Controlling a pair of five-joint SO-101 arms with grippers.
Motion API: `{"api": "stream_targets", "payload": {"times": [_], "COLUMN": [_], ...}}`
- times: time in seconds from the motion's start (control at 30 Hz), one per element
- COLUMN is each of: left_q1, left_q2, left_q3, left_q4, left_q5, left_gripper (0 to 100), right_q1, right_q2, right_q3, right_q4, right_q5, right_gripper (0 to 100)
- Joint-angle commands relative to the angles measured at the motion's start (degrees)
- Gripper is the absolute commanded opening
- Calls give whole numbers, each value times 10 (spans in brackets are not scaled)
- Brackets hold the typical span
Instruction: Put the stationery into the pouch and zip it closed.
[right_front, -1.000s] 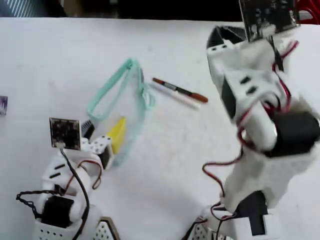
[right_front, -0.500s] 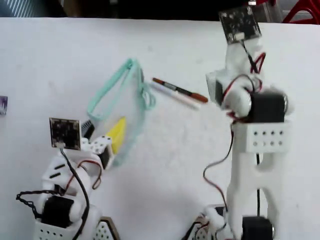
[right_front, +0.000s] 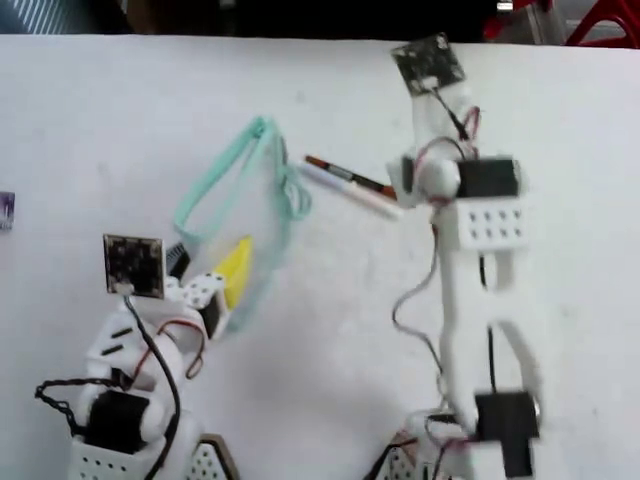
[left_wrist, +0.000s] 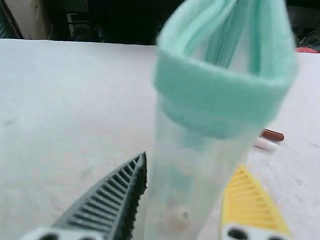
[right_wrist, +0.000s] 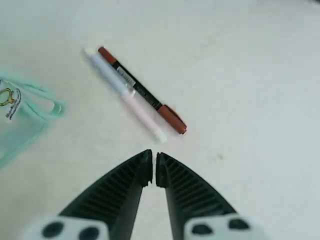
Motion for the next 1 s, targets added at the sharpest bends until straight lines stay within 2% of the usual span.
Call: {"api": "stream_targets", "payload": {"times": [0.0,0.3,0.47,0.53,0.7,0.77,0.97], "left_q1": [0,-1,-1,-1,-1,-1,-1], "left_q2": [-4,-4,-4,-4,-4,-4,-5], "left_q3": [-5,-5,-5,-5,-5,-5,-5], "left_q4": [-28,-29,-29,-29,-29,-29,-28], "left_q5": [6,4,4,4,4,4,4], "left_gripper": [245,245,245,245,245,245,245], "right_q1": [-15,-27,-49,-49,-49,-52,-48], "right_q2": [141,409,503,533,587,598,622], "right_q3": [-122,-345,-439,-469,-517,-528,-557], "right_q4": [55,70,123,127,138,145,144], "right_q5": [18,89,138,142,178,191,189], "right_gripper": [22,22,25,65,243,226,77]}}
